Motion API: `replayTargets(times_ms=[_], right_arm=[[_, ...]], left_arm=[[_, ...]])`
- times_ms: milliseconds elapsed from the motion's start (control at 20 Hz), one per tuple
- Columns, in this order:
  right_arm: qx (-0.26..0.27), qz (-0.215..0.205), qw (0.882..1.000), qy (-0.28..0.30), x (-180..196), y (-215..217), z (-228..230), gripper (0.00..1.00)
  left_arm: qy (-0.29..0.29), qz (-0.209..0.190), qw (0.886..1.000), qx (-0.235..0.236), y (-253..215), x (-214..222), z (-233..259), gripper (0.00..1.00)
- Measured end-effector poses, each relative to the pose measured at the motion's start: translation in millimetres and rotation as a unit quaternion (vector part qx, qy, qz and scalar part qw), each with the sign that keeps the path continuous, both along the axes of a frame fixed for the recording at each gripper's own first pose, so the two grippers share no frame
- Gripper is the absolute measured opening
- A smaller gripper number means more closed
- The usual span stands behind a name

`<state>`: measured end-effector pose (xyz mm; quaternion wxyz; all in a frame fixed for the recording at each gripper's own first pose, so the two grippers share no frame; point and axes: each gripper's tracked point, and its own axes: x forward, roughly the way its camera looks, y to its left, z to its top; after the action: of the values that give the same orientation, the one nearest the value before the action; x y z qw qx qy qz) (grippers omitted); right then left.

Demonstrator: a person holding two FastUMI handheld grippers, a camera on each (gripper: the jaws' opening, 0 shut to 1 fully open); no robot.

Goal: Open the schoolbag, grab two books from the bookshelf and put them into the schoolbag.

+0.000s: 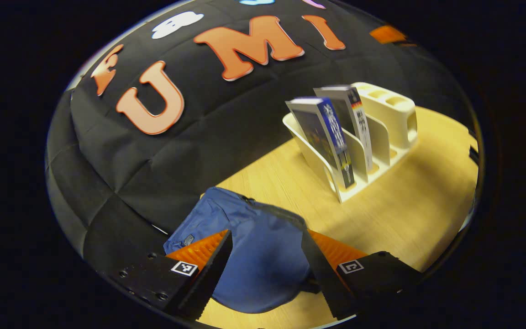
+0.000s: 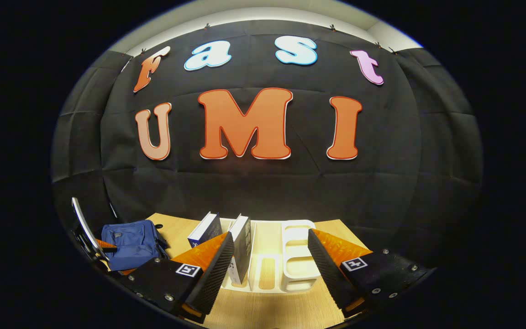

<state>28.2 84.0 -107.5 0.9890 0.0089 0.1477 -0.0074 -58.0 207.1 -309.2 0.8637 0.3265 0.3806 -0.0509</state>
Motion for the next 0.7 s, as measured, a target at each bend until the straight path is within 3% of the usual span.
replayTargets(times_ms=[250, 400, 500, 700], right_arm=[[-0.005, -0.017, 1.000, 0.014, -3, -10, -13, 0.96], [-0.013, -0.026, 0.999, 0.017, -5, -16, -16, 0.96], [-0.018, -0.031, 0.999, 0.016, -6, -19, -18, 0.96], [-0.024, -0.039, 0.999, 0.020, -6, -24, -20, 0.96]], left_arm=[[0.064, -0.030, 0.996, 0.062, 9, -15, -40, 0.96], [0.083, -0.053, 0.987, 0.123, 19, -23, -55, 0.97], [0.109, -0.068, 0.982, 0.139, 24, -31, -66, 0.96], [0.126, -0.058, 0.977, 0.164, 36, -42, -85, 0.95]])
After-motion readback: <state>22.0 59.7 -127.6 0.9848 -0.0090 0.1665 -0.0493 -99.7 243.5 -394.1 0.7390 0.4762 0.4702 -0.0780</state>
